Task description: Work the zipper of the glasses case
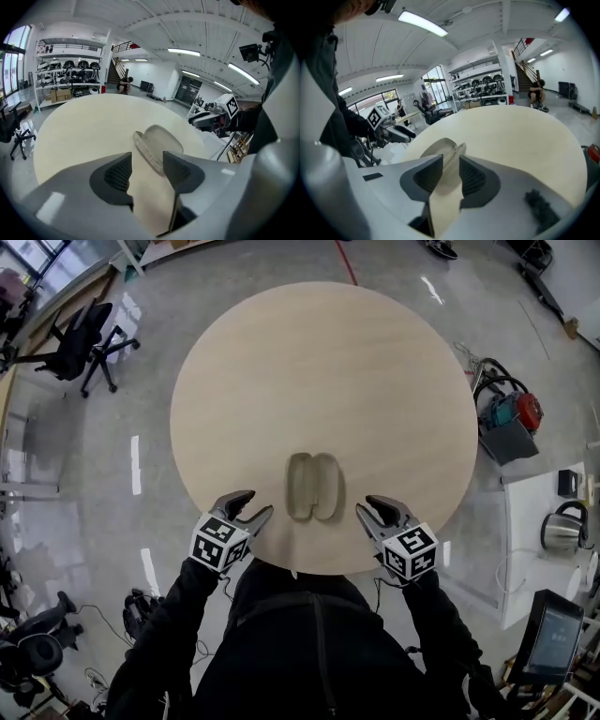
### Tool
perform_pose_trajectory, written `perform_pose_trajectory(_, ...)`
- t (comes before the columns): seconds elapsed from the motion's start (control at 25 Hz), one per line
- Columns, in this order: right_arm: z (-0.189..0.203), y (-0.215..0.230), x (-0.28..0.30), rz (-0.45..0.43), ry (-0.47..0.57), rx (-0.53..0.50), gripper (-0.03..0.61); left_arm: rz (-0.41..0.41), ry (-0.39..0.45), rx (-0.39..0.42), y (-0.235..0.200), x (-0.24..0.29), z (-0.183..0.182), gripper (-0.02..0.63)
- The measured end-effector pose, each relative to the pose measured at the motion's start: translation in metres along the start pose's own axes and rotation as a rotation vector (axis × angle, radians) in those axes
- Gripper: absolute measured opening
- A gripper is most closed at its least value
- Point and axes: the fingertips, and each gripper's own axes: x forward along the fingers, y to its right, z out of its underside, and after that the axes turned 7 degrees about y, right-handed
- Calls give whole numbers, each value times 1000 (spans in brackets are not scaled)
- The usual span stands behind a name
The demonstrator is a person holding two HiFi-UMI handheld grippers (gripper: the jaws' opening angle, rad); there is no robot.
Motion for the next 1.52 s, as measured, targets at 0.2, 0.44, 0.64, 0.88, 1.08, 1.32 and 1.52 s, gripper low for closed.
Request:
perform_pose_trajectory(0.2, 20, 14, 21, -39, -119, -135, 116, 75, -85, 59, -13, 22, 12, 221)
perform_pose_trajectory(0.44, 45, 19, 39, -107, -253, -293, 144, 168, -250, 240, -20, 44, 45, 261)
perform_pose_trajectory(0.64, 56, 22, 56, -157, -297, -359, 152, 248, -342, 408, -13, 67, 58, 270)
perform_pose_trajectory(0.88, 67, 18, 74, -240, -346, -455, 152, 328, -386, 517, -13, 83, 60, 270)
perform_pose_trajectory(1.08, 56, 14, 81, -243, -317, -449, 152, 351, -357, 518, -7, 83, 50, 272)
perform_pose_trajectory(1.32, 43, 0, 83, -270, -296, -447, 150, 384, -297, 525, 12, 86, 32, 272)
perform_pose_trajectory(1.52, 32, -10, 87, -270, -276, -453, 150, 389, -288, 506, 18, 87, 28, 271)
